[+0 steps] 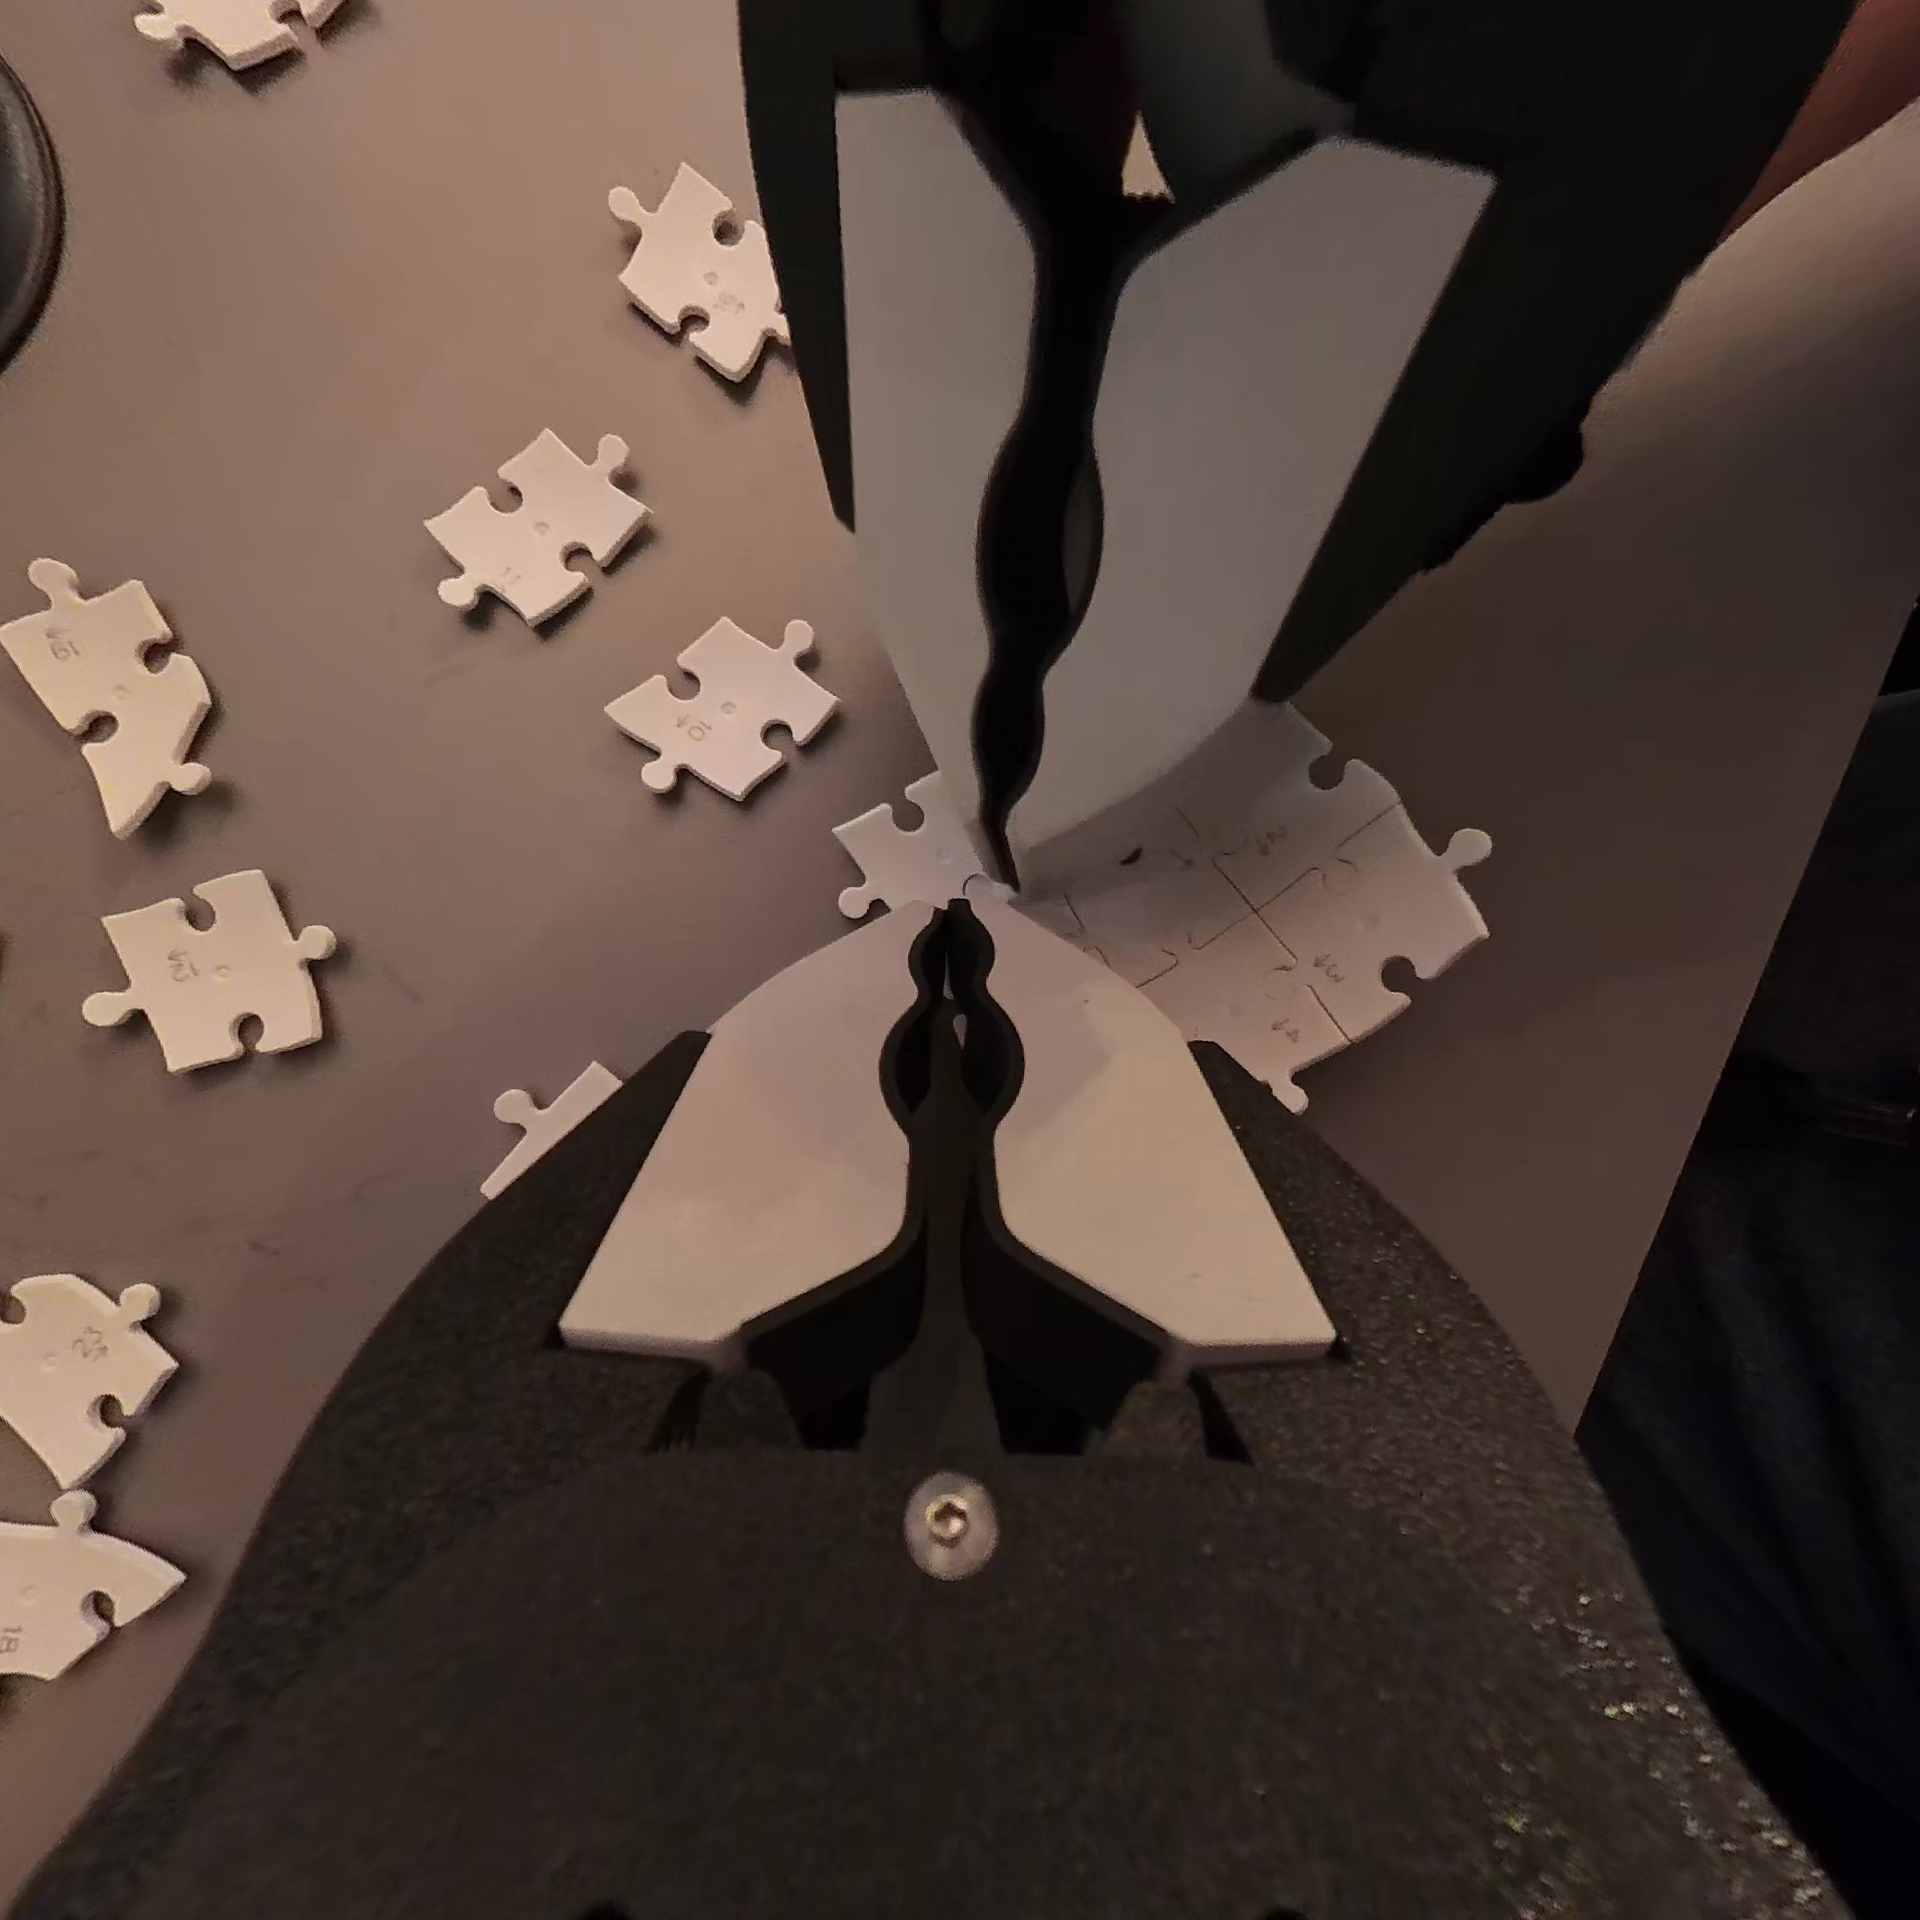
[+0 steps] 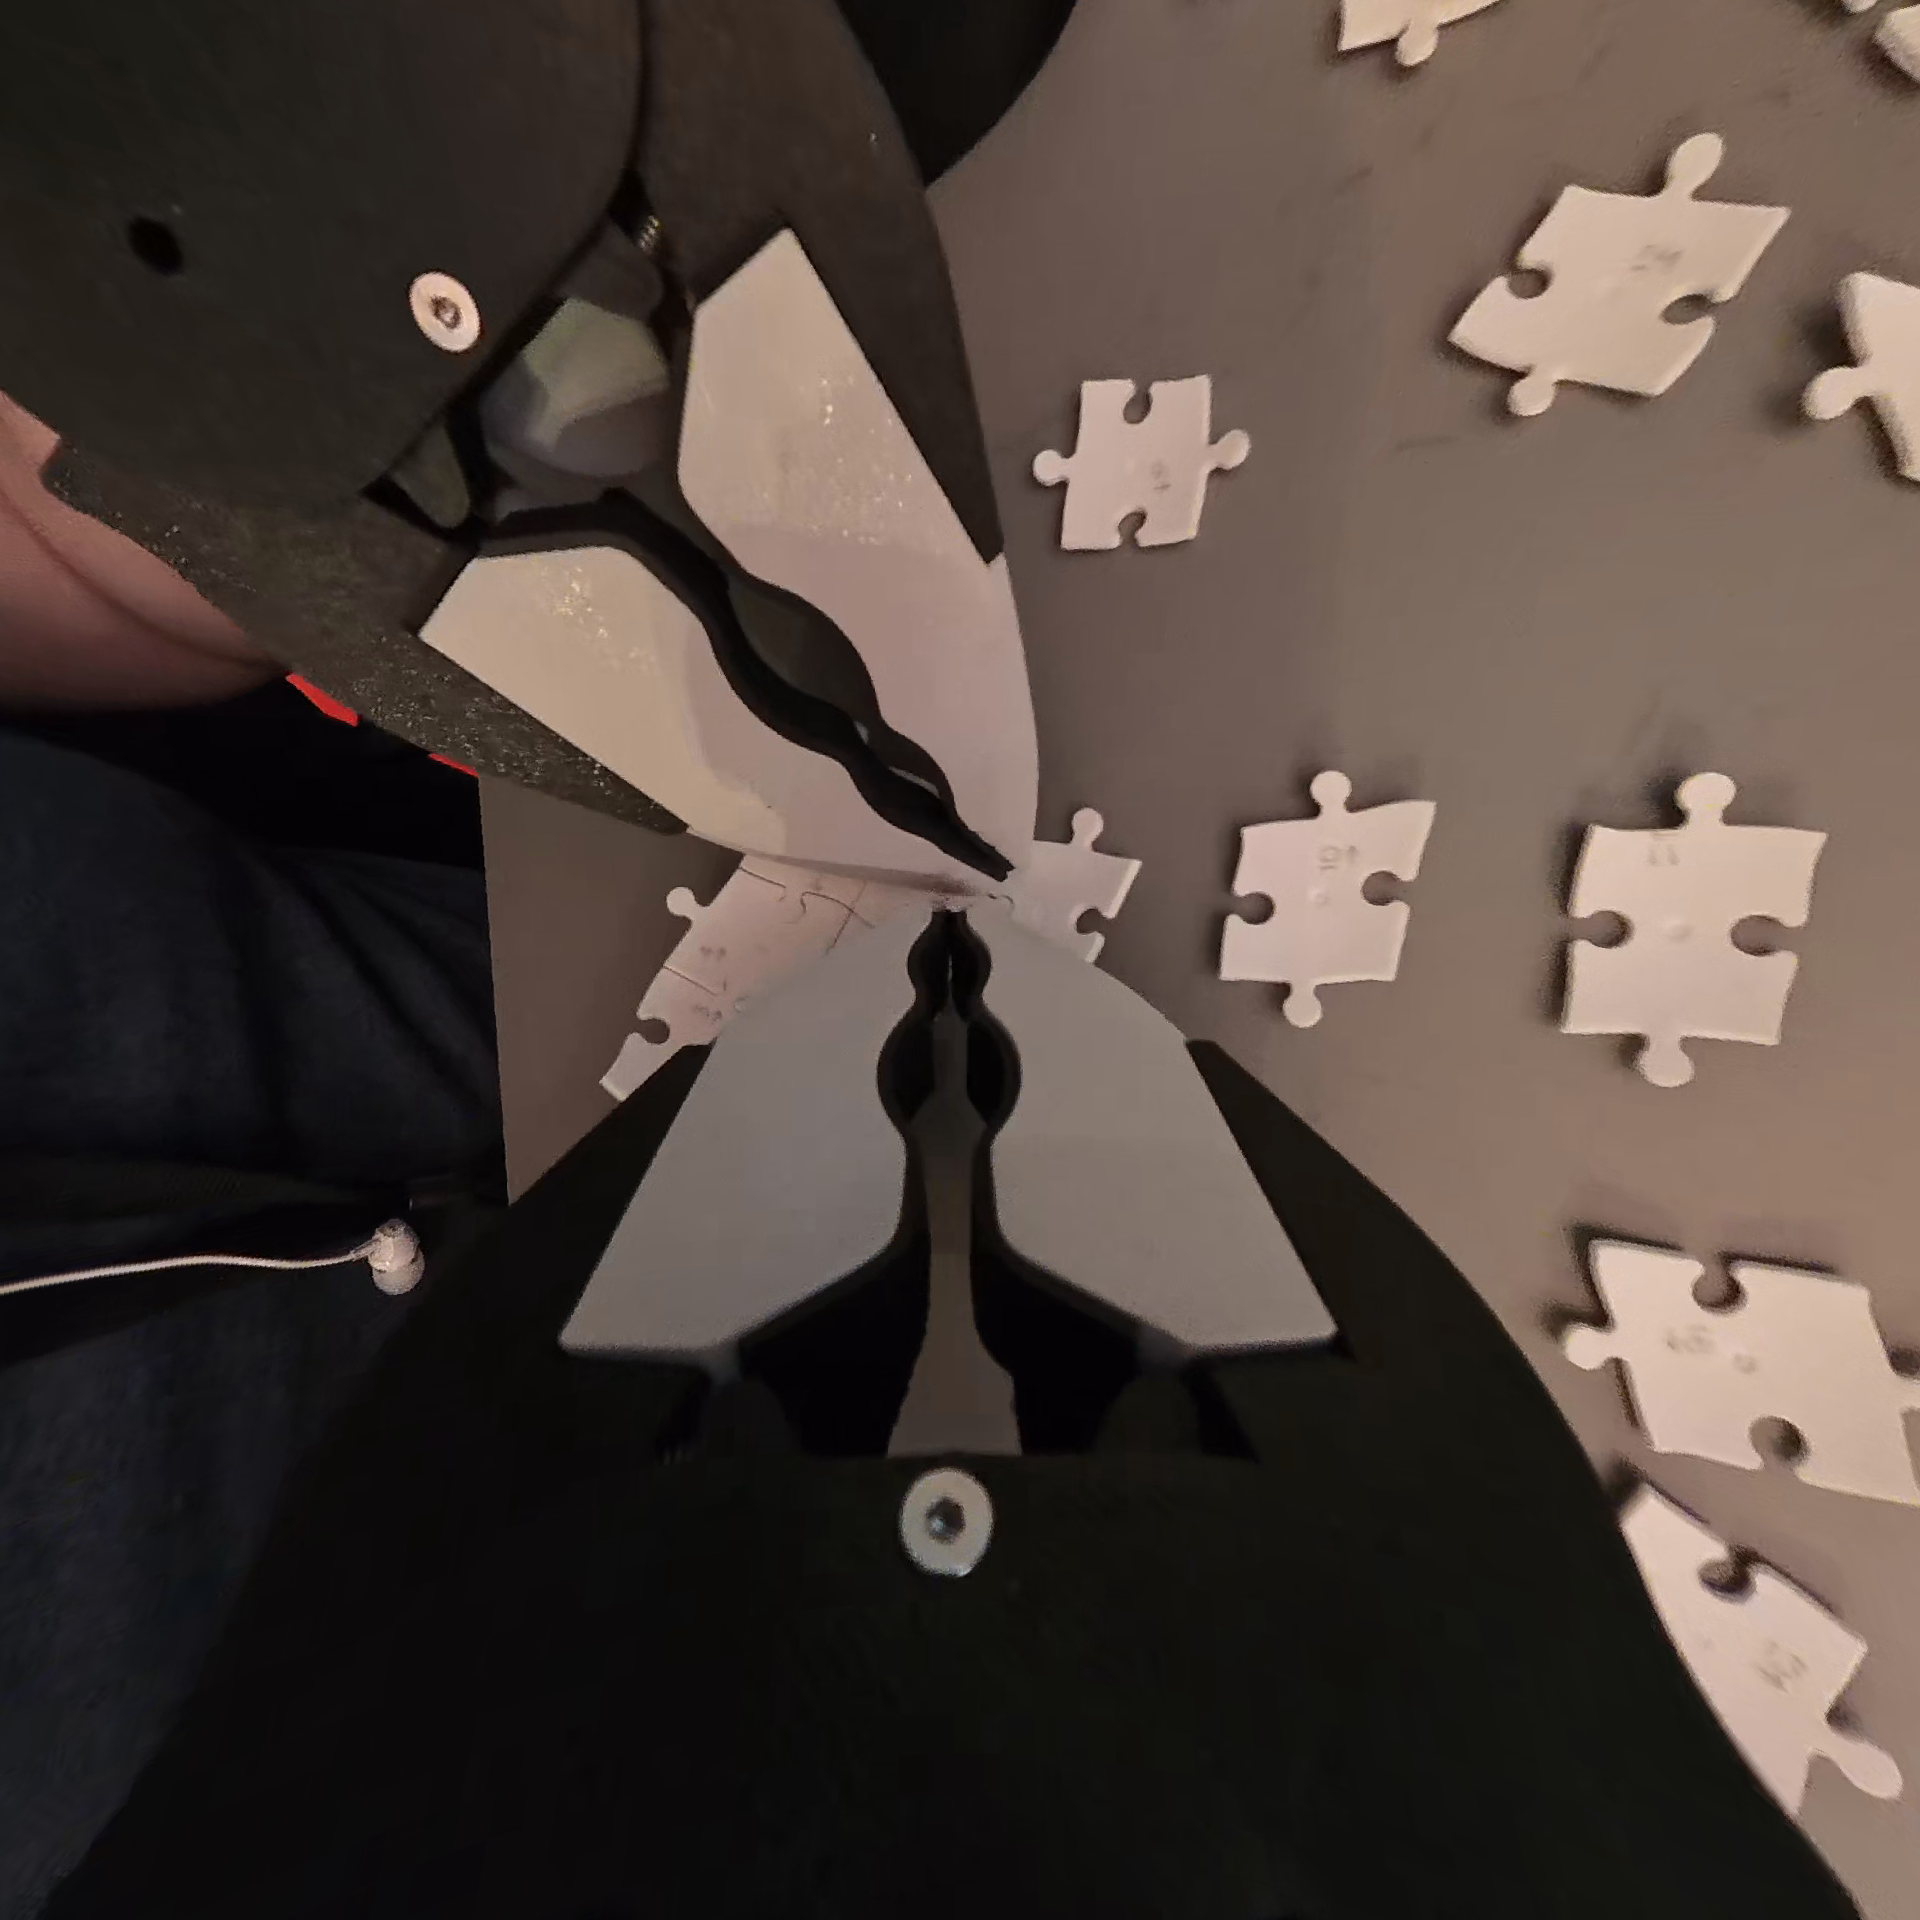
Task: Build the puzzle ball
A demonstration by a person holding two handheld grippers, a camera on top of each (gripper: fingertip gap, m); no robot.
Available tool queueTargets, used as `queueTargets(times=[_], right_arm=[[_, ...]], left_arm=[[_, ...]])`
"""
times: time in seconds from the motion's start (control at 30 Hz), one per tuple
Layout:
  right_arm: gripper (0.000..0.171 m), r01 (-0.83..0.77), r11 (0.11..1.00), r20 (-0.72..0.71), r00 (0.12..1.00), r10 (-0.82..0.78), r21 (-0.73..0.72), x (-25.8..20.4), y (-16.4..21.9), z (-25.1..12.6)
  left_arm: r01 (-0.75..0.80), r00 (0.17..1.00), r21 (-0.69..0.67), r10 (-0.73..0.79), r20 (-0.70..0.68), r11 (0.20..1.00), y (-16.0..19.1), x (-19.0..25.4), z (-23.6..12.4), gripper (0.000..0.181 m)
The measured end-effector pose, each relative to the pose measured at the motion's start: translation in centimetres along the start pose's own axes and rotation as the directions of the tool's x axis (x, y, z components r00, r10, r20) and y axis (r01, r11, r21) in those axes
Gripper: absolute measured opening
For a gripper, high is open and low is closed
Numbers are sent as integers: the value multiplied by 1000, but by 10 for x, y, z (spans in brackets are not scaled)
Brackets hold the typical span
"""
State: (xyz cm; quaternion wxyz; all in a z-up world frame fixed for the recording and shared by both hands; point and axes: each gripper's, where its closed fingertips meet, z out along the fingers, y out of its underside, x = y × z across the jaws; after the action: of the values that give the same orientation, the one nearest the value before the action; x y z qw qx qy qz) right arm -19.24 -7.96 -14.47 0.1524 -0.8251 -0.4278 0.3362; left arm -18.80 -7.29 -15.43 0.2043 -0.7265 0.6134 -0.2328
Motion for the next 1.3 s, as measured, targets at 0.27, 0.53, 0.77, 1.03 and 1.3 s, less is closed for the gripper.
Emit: queueTargets(times=[0.27,0.53,0.77,1.03,1.3], right_arm=[[1,-4,1000,-7,1000,4,-30,4,7,4],[1,-11,999,-13,1000,10,-35,4,8,5],[1,-80,992,-34,996,77,-101,5,8,5],[2,-124,980,-59,991,116,-153,5,9,5],[1,-165,981,-5,986,166,-102,5,7,6]], left_arm=[[11,1000,26,-10,-29,1000,-2,2,-3,0],[84,996,96,-83,-18,992,-3,-8,-21,0],[83,996,97,-80,-40,992,-5,-5,-13,0],[72,997,80,-70,-35,994,-6,-5,-5,0],[56,998,54,-56,-17,997,-3,-5,-3,0]])
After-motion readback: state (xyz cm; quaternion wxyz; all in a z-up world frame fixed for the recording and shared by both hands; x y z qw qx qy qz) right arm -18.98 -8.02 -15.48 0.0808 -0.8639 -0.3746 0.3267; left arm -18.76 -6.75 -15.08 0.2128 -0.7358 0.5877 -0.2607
